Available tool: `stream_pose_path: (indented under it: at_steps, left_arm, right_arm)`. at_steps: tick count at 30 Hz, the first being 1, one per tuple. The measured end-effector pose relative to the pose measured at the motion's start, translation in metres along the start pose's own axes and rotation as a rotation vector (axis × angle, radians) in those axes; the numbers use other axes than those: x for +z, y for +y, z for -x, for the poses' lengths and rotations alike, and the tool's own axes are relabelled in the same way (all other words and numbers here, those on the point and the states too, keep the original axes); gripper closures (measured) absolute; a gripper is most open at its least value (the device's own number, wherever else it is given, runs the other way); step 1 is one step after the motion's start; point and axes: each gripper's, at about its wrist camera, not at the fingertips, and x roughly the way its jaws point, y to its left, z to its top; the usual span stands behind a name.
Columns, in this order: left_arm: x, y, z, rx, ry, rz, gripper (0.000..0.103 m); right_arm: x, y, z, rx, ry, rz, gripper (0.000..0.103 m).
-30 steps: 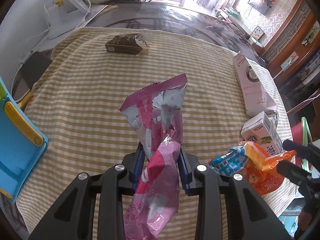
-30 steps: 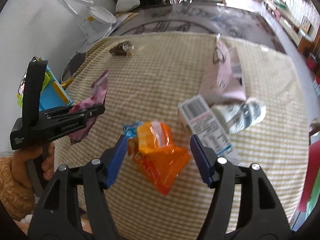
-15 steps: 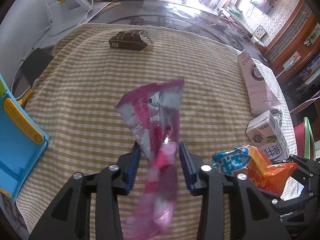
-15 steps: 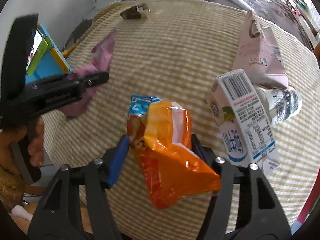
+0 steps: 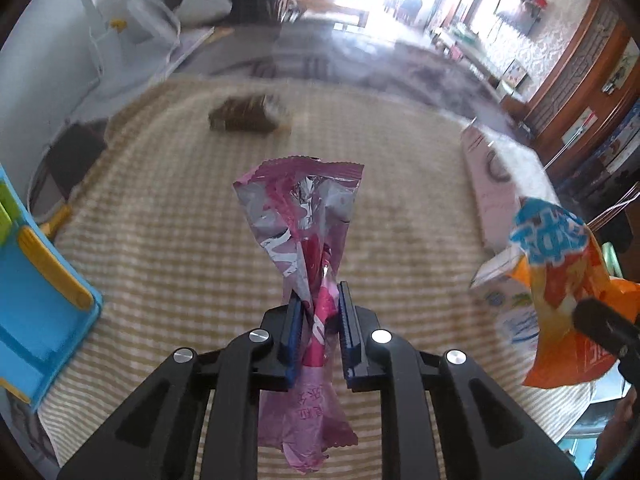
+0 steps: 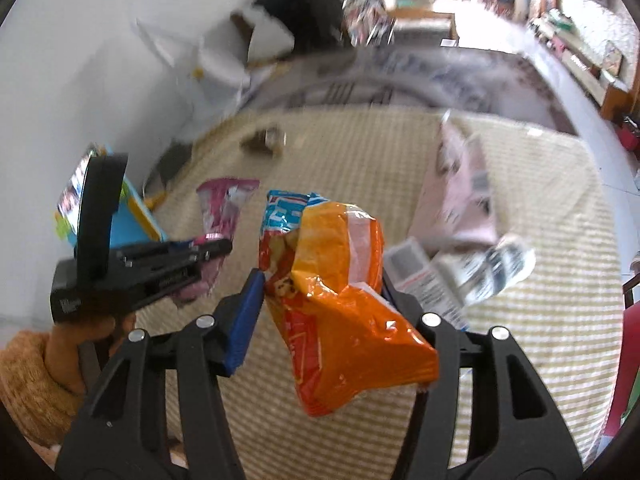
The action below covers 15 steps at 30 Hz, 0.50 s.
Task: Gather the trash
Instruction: 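Lift the pink wrapper with left tool while right tool grasps the orange chip bag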
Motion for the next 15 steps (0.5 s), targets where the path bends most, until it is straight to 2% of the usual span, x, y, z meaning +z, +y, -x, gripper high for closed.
stream_pose_path:
  at_steps: [8, 15]
  left_arm:
    - [0.014, -0.034, 0.048, -0.011, -0.132, -0.065, 0.09]
    - [0.016, -0.067, 0.076, -0.015, -0.197, -0.074, 0.09]
  right_arm:
    - [0.009, -0.012, 0.023, 0.011, -0.068, -0.015, 0.049]
    - [0.011, -0.025, 0.049, 0.02, -0.103, -0.002, 0.049]
